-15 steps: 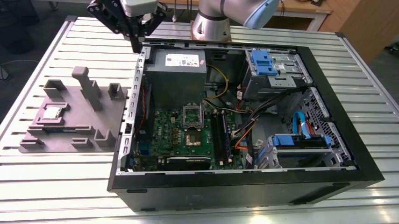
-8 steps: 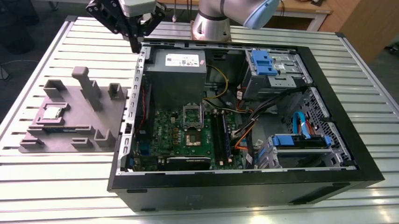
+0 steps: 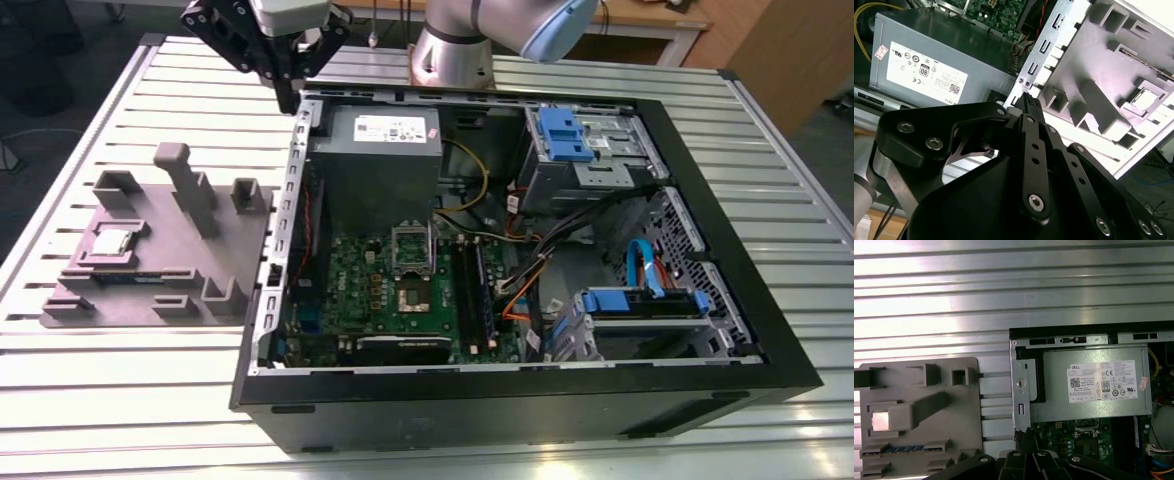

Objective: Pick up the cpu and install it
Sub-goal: 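Reach for the cpu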

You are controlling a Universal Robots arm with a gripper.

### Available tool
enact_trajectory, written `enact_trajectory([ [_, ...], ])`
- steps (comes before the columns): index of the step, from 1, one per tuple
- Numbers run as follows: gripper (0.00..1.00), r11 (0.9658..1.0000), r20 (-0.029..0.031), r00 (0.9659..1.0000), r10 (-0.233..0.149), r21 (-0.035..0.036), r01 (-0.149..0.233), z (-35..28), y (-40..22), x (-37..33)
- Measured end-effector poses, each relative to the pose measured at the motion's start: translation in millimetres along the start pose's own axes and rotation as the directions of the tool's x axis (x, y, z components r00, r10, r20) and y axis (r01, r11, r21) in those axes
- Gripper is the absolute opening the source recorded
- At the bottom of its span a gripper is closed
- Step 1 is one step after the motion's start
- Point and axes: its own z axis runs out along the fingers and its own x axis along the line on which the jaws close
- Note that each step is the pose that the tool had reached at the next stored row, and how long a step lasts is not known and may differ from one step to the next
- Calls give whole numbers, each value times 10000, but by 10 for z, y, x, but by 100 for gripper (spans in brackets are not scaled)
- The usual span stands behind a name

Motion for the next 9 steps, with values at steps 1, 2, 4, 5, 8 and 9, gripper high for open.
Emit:
enact_trajectory([
  [1,10,10000,0,10000,0,0,0,0,0,3],
  [2,10,10000,0,10000,0,1,0,0,-1,5],
  [4,10,10000,0,10000,0,1,0,0,-1,9],
  [5,10,10000,0,10000,0,0,0,0,-1,14],
  [8,10,10000,0,10000,0,0,0,0,-1,18],
  [9,10,10000,0,10000,0,0,0,0,-1,18],
])
